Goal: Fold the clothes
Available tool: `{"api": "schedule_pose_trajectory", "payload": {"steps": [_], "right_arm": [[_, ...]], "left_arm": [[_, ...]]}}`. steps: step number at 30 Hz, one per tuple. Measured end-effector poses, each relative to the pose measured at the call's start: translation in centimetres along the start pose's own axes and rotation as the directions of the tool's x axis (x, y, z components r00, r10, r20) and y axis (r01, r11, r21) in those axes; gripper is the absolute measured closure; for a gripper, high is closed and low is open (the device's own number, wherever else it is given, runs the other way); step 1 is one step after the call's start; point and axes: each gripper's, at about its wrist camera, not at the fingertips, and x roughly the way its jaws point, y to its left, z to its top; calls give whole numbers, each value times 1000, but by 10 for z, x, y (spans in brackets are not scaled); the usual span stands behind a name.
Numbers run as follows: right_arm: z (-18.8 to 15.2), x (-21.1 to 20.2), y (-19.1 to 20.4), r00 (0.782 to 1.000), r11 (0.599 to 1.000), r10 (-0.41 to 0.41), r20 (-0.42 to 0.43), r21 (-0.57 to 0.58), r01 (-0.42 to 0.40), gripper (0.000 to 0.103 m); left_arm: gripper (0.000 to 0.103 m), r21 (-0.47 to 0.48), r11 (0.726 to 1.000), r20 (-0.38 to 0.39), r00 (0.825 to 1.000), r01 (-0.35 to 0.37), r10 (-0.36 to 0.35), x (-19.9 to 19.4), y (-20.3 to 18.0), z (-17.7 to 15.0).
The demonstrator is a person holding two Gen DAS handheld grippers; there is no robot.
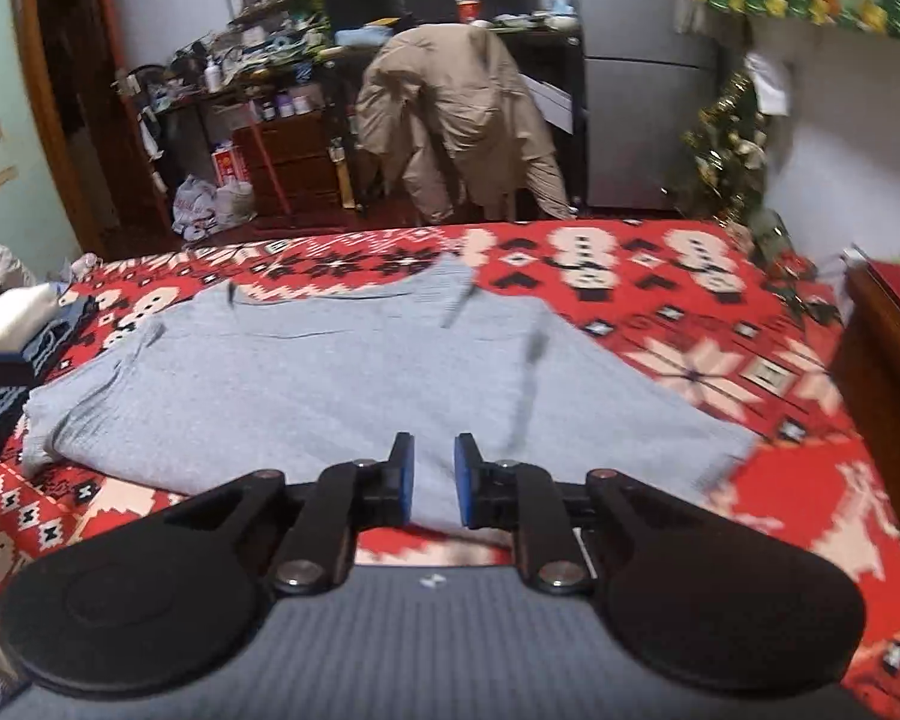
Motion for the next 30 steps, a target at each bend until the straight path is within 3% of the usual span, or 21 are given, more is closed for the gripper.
{"api": "schedule_pose_trajectory", "payload": {"steps": [5, 8, 11, 17, 20, 23, 24, 25, 26, 30], "right_arm": [[-14, 42, 17, 998, 1000, 6, -65, 21, -5, 88], [-26, 47, 21, 992, 1000, -8, -128, -17, 6, 88], [-30, 37, 19, 984, 1000, 10, -180, -12, -12, 87], [-28, 21, 28, 996, 997, 31, -87, -71, -37, 85], [-26, 35, 38, 995, 993, 19, -98, -115, -30, 79], [-29, 48, 38, 992, 991, 7, -123, -130, -23, 79], [-29, 48, 37, 992, 992, 7, -122, -125, -22, 84], [-29, 48, 36, 992, 993, 7, -124, -119, -22, 92], [-28, 48, 34, 992, 993, 6, -125, -113, -21, 100], [-27, 39, 34, 989, 996, 33, -145, -81, -45, 101]], "left_arm": [[75, 69, 997, -99, 995, 40, -33, 55, -44, -2], [77, 100, 992, -142, 988, 81, -66, 80, -64, -8], [77, 174, 977, -121, 988, 121, -101, 78, -78, -16], [77, 332, 931, -35, 988, 152, -149, 68, -104, -26], [77, 373, 916, -58, 989, 145, -133, 76, -111, -31], [76, 395, 911, -86, 992, 121, -95, 90, -115, -35], [78, 405, 905, -83, 991, 130, -105, 90, -115, -37], [97, 415, 899, -79, 990, 140, -117, 90, -115, -38], [100, 432, 891, -84, 990, 142, -117, 89, -116, -40], [101, 474, 869, -100, 989, 140, -105, 82, -119, -43]]}}
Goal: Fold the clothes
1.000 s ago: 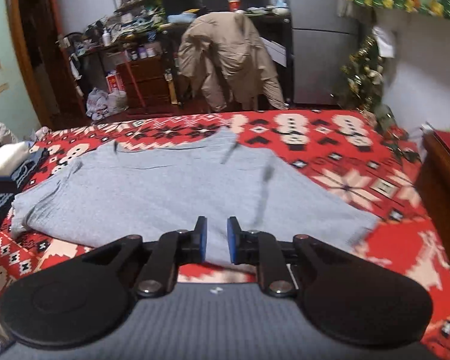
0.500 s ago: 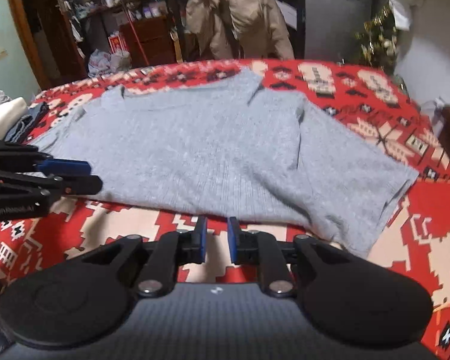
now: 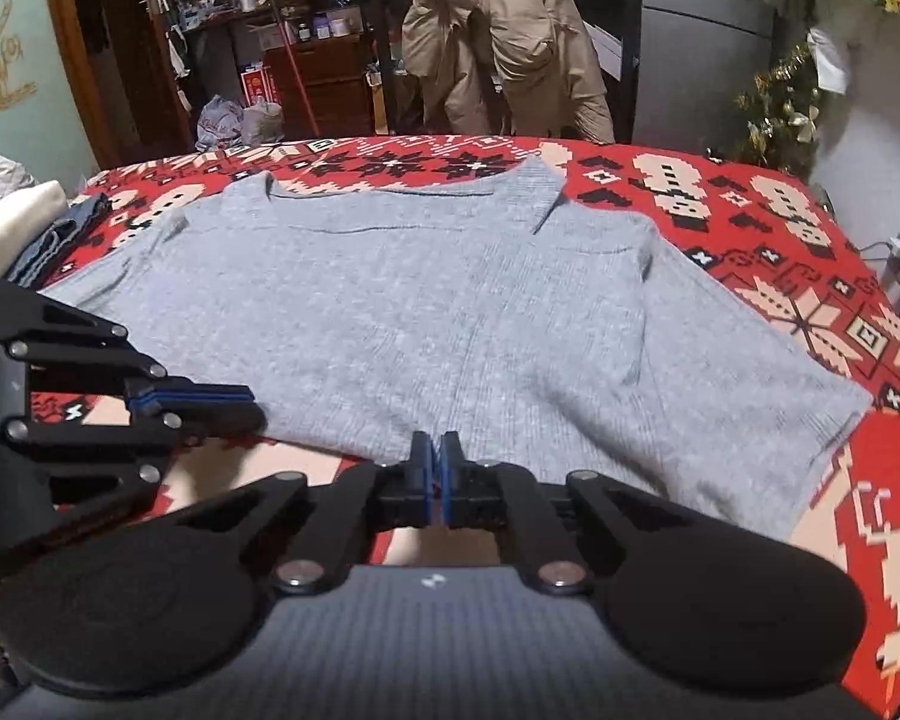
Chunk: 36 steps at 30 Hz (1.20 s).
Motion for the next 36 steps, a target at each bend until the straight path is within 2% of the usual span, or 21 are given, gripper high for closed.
{"api": "schedule_pose_trajectory", "payload": {"steps": [4, 8, 10, 11, 13, 17, 22, 24, 28, 31, 32, 33, 35, 36], "right_arm": [[0, -5, -2, 1000, 1000, 18, -2, 14, -18, 101], [-2, -14, -12, 999, 998, 37, 12, 57, -37, 98], [-2, -25, -23, 999, 996, 7, 38, 88, -11, 93], [-2, -29, -31, 999, 994, -15, 51, 113, 9, 87], [-4, -34, -52, 995, 982, -76, 64, 176, 64, 83], [-12, -32, -82, 988, 957, -153, 24, 252, 142, 79], [-15, -32, -91, 986, 953, -165, -28, 254, 166, 82], [-12, -38, -87, 986, 956, -167, -7, 242, 163, 84], [-4, -40, -77, 991, 972, -119, 68, 213, 102, 82], [-2, -25, -75, 993, 973, -117, 35, 204, 107, 82], [-3, -20, -76, 992, 971, -123, 2, 209, 120, 92], [-6, -18, -79, 991, 967, -130, -27, 218, 133, 95], [-6, -26, -84, 994, 961, -108, -27, 252, 112, 91], [-4, -33, -85, 995, 958, -96, -12, 270, 96, 88]], "left_arm": [[101, -16, 1000, -10, 1000, 1, -2, -3, 4, -1], [92, -56, 998, -10, 1000, 3, -4, -7, 9, -2], [92, -77, 997, 6, 1000, 15, -15, -13, 13, -2], [89, -88, 996, 18, 1000, 20, -19, -16, 15, -1], [86, -114, 993, 32, 999, 26, -22, -17, 18, 0], [86, -152, 988, 4, 1000, 12, -12, -7, 23, 1], [85, -194, 981, 13, 1000, 4, -1, -6, 29, 2], [85, -208, 978, 18, 1000, 0, 4, -6, 31, 2], [85, -211, 977, 22, 1000, 13, -9, -5, 30, 3], [85, -194, 981, 13, 1000, 14, -12, -3, 27, 2], [85, -190, 982, 9, 1000, 11, -10, -2, 26, 2], [85, -193, 981, 9, 1000, 11, -9, -2, 27, 2], [85, -211, 977, 14, 1000, 13, -10, -3, 30, 4], [85, -251, 968, 28, 1000, 21, -15, -4, 34, 7]]}}
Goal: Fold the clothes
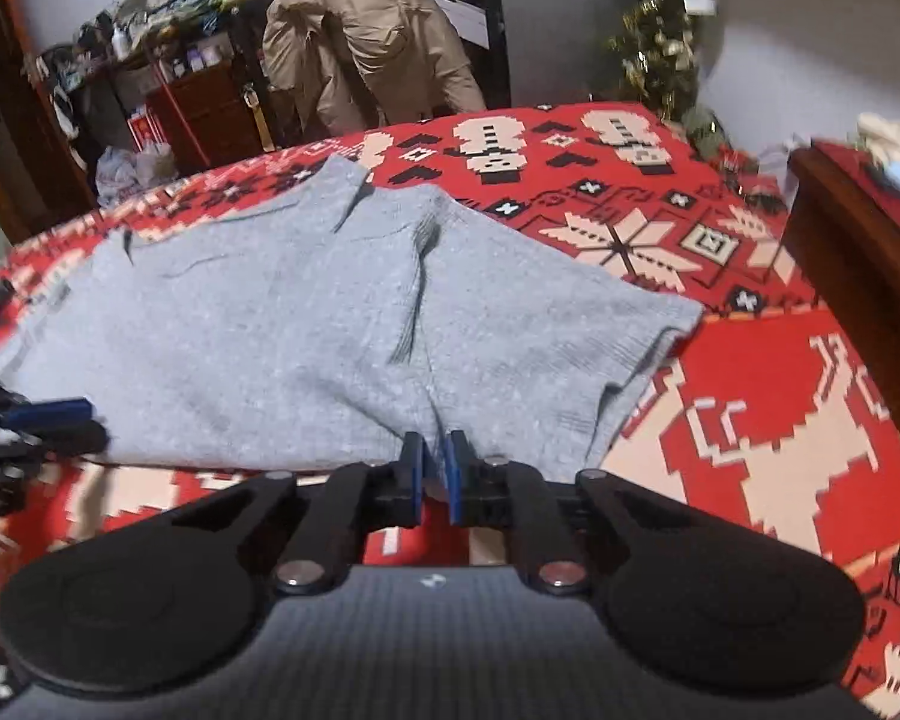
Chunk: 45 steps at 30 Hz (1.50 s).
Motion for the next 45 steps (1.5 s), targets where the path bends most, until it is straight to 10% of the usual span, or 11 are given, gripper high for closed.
{"api": "schedule_pose_trajectory", "payload": {"steps": [7, 18, 21, 28, 32, 37, 45], "right_arm": [[35, -1, 6, 988, 999, 12, 152, 42, -19, 86], [77, 98, 15, 988, 999, -19, 156, -38, 26, 71], [79, 114, 13, 990, 999, -3, 139, -35, 8, 101], [90, 92, 30, 949, 991, 52, 310, -132, -11, 101], [93, 110, 24, 967, 993, 32, 253, -118, -2, 101], [84, 129, 11, 983, 996, 10, 184, -87, 6, 99], [91, 88, 11, 969, 998, -28, 246, -40, 39, 66]], "left_arm": [[80, -313, 949, 80, 995, -39, 67, 1, 54, 25], [75, -614, 773, 48, 971, -157, 235, -7, 151, 13], [75, -598, 779, 29, 966, -190, 258, -3, 150, 13], [75, -505, 832, 39, 957, -230, 288, 0, 132, 18], [75, -493, 835, 23, 956, -245, 294, 3, 132, 18], [75, -536, 803, 1, 951, -261, 309, 1, 144, 15], [75, -612, 743, 4, 938, -272, 347, -25, 182, 14]]}}
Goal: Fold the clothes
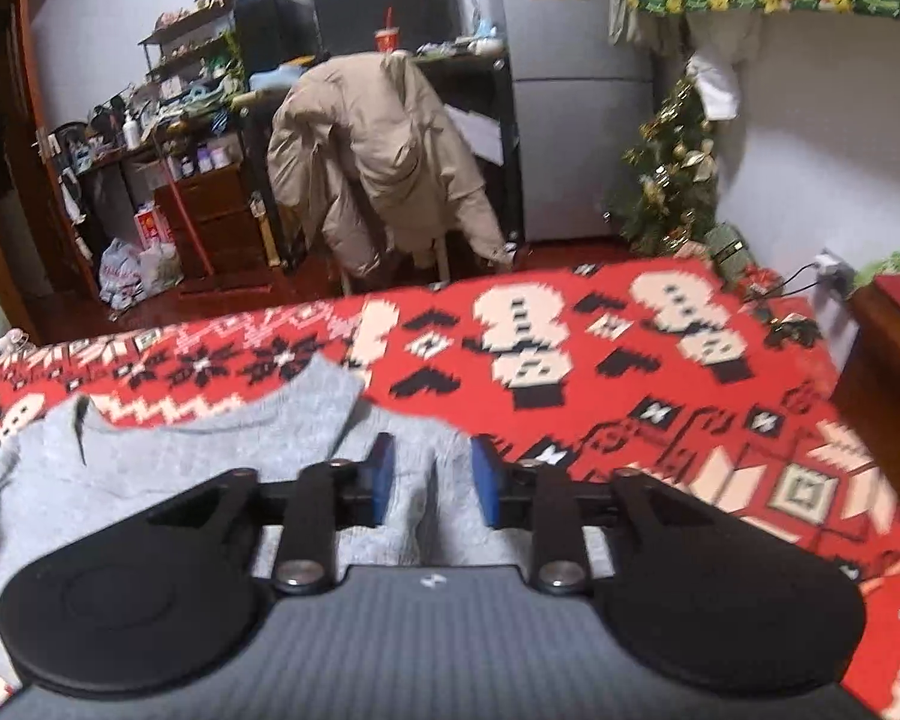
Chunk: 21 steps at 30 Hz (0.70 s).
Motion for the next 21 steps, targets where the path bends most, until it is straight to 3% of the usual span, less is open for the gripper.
{"api": "schedule_pose_trajectory", "payload": {"steps": [5, 9, 13, 17, 21], "right_arm": [[9, -47, 11, 999, 997, 15, -33, 71, -13, 54], [1, -87, 25, 999, 991, 26, -39, 134, -21, 47], [-19, -119, 39, 998, 982, 52, -26, 184, -46, 46], [-40, -123, 50, 998, 987, 65, -16, 147, -62, 44], [-51, -108, 54, 993, 981, 115, -32, 162, -109, 44]], "left_arm": [[75, -95, 994, -66, 996, 53, -60, 9, 18, 2], [71, 21, 999, -95, 995, 41, -39, 17, -3, -10], [58, 108, 994, -68, 998, 4, 3, 23, -15, -22], [58, 115, 993, -49, 998, -24, 30, 29, -11, -22], [62, 6, 999, -70, 997, 41, -41, 29, 2, -14]]}}
